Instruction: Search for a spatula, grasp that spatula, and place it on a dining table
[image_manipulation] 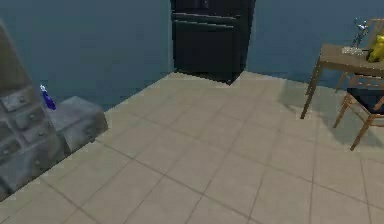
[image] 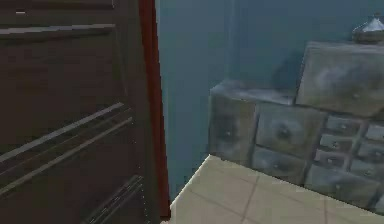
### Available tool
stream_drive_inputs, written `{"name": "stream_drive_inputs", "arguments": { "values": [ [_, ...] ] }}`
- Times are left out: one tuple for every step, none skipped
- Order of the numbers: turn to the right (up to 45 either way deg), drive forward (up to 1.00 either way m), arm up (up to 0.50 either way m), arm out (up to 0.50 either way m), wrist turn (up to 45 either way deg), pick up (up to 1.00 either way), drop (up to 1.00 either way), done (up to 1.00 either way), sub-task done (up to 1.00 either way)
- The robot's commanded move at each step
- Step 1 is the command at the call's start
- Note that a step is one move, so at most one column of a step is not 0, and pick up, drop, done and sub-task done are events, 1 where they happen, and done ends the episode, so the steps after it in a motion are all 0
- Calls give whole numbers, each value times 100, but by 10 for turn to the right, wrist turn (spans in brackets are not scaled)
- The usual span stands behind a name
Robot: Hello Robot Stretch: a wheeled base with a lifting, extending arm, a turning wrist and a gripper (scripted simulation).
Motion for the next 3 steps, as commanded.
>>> {"name": "stream_drive_inputs", "arguments": {
  "values": [
    [-450, 0, 0, 0, 0, 0, 0, 0, 0],
    [-450, 0, 0, 0, 0, 0, 0, 0, 0],
    [-420, 0, 0, 0, 0, 0, 0, 0, 0]
  ]
}}
